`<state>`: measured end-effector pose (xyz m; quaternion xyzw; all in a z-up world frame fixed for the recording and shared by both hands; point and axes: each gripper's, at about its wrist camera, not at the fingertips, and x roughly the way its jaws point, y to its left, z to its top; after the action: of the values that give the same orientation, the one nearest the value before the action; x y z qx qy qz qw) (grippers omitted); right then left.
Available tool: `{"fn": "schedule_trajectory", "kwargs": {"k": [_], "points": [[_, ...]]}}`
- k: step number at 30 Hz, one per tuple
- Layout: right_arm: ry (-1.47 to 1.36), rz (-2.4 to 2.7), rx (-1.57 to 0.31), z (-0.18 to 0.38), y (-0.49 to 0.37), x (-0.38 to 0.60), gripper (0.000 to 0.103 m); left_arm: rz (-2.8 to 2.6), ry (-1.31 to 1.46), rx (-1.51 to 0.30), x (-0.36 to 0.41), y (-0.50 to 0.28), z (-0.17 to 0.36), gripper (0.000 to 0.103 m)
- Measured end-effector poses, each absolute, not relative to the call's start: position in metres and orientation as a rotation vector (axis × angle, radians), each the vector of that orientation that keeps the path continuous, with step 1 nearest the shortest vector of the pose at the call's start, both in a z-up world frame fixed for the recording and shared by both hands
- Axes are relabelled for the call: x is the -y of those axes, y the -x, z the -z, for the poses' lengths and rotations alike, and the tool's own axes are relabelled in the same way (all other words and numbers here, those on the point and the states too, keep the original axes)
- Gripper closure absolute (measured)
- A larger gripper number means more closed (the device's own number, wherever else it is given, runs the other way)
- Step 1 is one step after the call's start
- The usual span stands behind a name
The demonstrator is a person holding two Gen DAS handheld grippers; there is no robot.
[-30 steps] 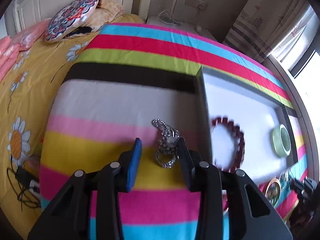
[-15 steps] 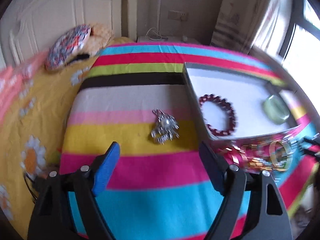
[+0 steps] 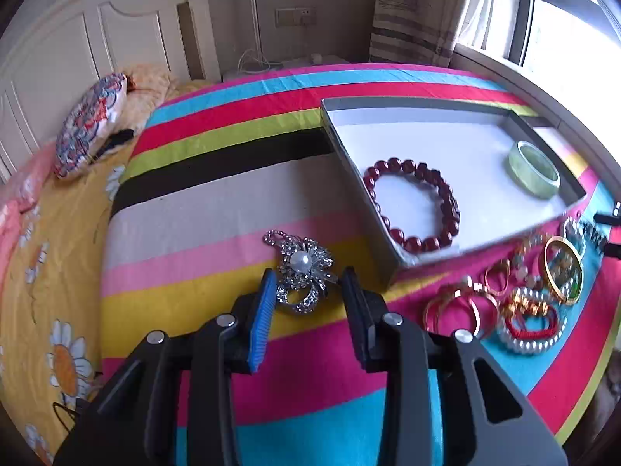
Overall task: Organize jewelry
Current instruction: 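Grasp the silver pearl brooch with the left tool while the right tool grasps the gold jeweled hairpin, then lower the brooch and hairpin into the white box and open both tools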
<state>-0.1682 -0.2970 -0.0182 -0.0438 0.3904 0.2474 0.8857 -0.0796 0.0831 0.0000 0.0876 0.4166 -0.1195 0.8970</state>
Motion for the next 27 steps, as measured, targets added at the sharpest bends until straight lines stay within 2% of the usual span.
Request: {"fn": "schedule_trajectory", "kwargs": {"k": [8,10,12,14,17,27], "points": [[0.143,-0.533,-0.81,0.014,0.173,0.279,0.035,0.135,-0.242,-0.746,-0.076,0.132,-0.008,0.069],[0.149,-0.528,-0.815,0.016,0.171,0.275,0.047,0.114,-0.234,-0.711,-0.074,0.15,-0.014,0.069],[0.169,-0.513,-0.827,0.02,0.17,0.271,0.069,0.101,-0.235,-0.679,-0.071,0.165,-0.019,0.069],[0.201,-0.498,-0.816,0.02,0.173,0.266,0.085,0.111,-0.224,-0.663,-0.068,0.176,-0.023,0.069],[0.2,-0.494,-0.803,0.017,0.177,0.266,0.09,0.124,-0.223,-0.643,-0.061,0.188,-0.027,0.069],[0.095,-0.499,-0.75,-0.005,0.18,0.279,0.09,0.196,-0.248,-0.607,-0.028,0.189,-0.039,0.069]]}}
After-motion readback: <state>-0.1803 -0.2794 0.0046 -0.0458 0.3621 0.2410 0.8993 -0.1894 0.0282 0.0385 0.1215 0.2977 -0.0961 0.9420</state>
